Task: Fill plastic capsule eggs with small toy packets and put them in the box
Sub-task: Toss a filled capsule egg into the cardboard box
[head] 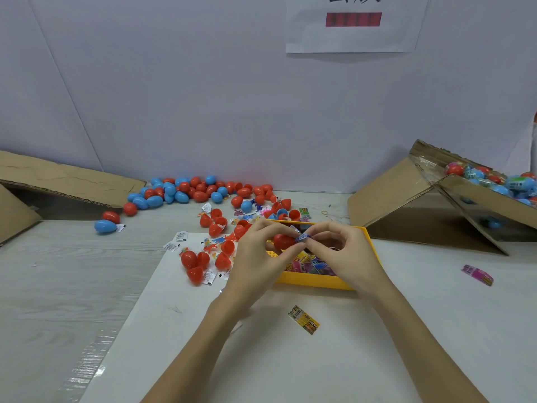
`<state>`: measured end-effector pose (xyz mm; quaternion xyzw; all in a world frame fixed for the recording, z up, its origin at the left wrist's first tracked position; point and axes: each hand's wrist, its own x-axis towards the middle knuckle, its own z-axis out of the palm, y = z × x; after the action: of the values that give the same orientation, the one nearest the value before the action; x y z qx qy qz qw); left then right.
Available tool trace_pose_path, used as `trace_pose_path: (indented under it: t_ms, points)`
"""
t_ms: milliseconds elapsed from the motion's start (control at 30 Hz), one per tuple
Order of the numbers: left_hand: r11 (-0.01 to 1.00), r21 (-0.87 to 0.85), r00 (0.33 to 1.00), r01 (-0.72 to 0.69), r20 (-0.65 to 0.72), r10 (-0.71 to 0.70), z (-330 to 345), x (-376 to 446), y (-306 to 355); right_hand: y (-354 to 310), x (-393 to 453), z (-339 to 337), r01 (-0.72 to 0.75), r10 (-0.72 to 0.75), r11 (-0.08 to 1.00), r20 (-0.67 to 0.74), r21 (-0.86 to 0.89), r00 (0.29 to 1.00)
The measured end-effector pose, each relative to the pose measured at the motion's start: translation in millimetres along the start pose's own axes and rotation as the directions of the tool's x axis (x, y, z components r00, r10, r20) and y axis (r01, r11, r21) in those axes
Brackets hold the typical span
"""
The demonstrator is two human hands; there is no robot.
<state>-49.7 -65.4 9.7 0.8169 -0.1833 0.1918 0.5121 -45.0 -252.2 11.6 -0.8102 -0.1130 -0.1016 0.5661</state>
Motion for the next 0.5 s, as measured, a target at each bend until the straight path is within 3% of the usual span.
trace_pose_path:
  t_ms: [133,200,267,333,500]
  points:
    - [0.991,0.091,0.992,-0.099,-0.07,0.105,-0.9,-0.5,-1.2,-3.4,-0.8,-1.0,0.022,-0.023,0.999,0.038,0.033,0.999]
    - [0.988,0.096,0.985,-0.121,-0.115,0.132,-2.4,0.3,-1.0,-7.9,-0.6,-2.0,-0.067,0.058,0.993,0.094,0.097,0.994]
    - [0.982,0.097,0.975,-0.163,-0.136,0.175,-5.7,2.4,0.1,-13.0,1.2,-4.3,-0.219,0.179,0.932,0.159,0.287,0.971]
    - [0.967,0.087,0.963,-0.239,-0.108,0.248,-9.0,5.0,0.8,-15.6,1.3,-8.9,-0.304,0.22,0.856,0.237,0.418,0.946]
    - [0.948,0.016,0.948,-0.318,0.005,0.318,-13.9,6.7,1.8,-11.5,-3.3,-15.5,-0.329,0.16,0.812,0.359,0.482,0.92]
